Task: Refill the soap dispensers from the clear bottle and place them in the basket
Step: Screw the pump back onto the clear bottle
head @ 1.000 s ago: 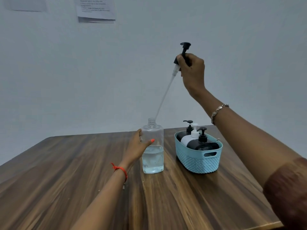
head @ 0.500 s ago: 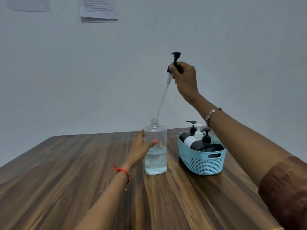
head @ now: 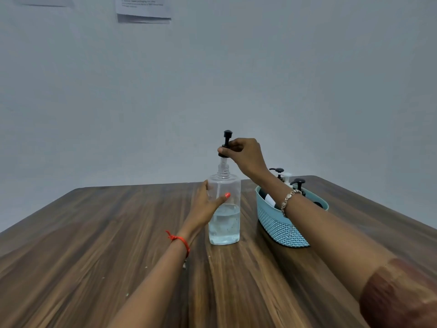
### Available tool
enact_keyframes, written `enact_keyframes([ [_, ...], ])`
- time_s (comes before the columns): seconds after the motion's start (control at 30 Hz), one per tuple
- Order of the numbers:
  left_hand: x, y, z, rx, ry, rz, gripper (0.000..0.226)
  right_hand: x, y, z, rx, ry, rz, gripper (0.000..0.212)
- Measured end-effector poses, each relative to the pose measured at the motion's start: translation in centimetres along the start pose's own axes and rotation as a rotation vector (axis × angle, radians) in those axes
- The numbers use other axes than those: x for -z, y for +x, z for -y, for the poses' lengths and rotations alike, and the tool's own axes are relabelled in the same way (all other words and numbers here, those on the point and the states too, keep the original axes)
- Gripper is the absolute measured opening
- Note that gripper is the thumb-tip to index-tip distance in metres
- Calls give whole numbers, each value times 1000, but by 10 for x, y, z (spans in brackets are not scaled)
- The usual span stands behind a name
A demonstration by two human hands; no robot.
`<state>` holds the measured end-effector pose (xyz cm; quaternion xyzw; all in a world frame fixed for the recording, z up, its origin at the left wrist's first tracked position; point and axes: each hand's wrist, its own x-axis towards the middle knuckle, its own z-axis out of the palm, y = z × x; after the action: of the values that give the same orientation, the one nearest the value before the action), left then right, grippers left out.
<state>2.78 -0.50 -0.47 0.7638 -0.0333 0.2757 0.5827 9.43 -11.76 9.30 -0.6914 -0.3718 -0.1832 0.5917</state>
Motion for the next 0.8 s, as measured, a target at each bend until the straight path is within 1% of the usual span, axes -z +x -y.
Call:
enact_keyframes([
  [0.13, -2, 0, 4, 12, -21, -1, 61, -1, -2, -4, -4, -55, 10, 21],
  [0.23, -1, 2, 6, 22, -35, 0, 63, -6, -8, -13, -43, -94, 38, 21],
  [0.33, -2, 3, 10, 32, -43, 11, 68, -12, -14, -20, -54, -68, 4, 27],
  [0.43, -3, 2, 12, 27, -51, 10, 68, -14, -13, -19, -77, -50, -25, 33],
  [0.57, -3, 2, 13, 12, -51, 9, 61, -10, -16, -20, -172, 82, -64, 20],
  [0.7, -3, 1, 15, 8, -32, 17, 63, -13, -22, -19, -141, 64, -169, 30],
  [0.8, -4, 3, 15, 26, -30, 12, 64, -11, -21, -21, -163, 92, -157, 26],
])
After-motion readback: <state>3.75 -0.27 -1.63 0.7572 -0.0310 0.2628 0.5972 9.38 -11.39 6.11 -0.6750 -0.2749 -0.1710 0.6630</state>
